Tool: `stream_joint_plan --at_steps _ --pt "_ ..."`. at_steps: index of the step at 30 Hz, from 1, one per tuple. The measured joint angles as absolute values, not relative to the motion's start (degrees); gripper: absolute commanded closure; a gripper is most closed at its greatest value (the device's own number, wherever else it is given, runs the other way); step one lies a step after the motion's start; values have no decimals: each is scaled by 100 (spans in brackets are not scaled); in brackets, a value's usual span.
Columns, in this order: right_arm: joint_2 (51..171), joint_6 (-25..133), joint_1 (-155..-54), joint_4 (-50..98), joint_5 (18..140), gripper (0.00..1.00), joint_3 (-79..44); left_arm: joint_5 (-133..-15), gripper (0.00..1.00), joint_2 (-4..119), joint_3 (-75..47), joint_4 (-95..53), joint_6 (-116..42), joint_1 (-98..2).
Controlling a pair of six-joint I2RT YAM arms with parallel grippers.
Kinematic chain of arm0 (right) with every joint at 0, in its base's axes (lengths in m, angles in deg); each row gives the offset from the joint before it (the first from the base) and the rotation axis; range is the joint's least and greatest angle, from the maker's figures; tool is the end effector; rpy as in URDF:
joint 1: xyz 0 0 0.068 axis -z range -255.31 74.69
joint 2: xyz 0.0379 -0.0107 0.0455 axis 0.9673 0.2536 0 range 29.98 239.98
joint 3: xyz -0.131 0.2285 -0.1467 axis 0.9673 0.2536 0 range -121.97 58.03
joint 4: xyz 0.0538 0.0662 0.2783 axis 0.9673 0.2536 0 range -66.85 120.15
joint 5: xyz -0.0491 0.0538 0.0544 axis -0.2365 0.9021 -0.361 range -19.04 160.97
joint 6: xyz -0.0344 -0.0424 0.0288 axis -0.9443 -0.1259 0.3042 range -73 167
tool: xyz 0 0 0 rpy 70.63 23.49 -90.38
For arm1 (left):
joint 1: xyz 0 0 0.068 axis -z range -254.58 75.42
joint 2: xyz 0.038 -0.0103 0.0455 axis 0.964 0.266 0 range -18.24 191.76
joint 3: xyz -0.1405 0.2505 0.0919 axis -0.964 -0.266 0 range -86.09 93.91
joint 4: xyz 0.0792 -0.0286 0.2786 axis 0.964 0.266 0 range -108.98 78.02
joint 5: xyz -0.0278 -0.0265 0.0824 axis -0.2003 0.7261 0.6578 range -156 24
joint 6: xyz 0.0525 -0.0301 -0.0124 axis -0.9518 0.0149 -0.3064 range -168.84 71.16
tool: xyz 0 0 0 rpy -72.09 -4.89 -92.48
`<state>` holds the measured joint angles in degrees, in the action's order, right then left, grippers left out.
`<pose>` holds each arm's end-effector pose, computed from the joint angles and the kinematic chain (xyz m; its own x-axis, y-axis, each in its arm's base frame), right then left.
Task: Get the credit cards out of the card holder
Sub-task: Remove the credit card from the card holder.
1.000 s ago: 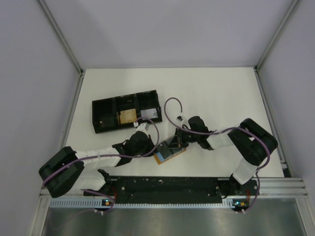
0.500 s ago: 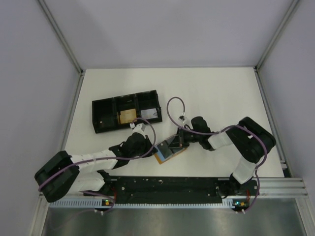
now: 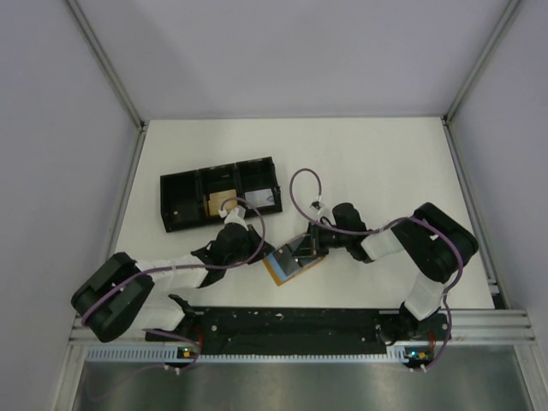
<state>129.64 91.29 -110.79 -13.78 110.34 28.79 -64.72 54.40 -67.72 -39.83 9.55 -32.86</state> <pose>0.2353 0.2042 0.1019 -0.9358 -0.0042 -0.3525 -0.3158 0.4544 0.8329 0.1822 -0.1610 0.1380 -0.7702 -0.4541 -0.4478 -0.0089 0.7097 -0.7045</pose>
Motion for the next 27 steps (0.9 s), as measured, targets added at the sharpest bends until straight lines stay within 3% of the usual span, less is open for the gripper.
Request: stream_joint_plan --at_steps 10,15,19,22,27 --pt "12964 9160 -11079 -1411 11060 100 2879 -6931 87 5851 -6630 -4077 953 -3293" --pt "12966 9171 -11077 -1404 11054 87 2882 -6964 94 5976 -6622 -4090 955 -3293" --pt "12973 9212 -11060 -1459 11073 82 2967 -6973 96 6032 -6624 -4144 957 -3293" --pt "12975 9232 -11016 -1520 11100 83 3032 -6988 96 6070 -6628 -4188 963 -3293" --pt "13001 9273 -10948 -1612 11135 94 3102 -7012 96 6107 -6628 -4240 966 -3293"
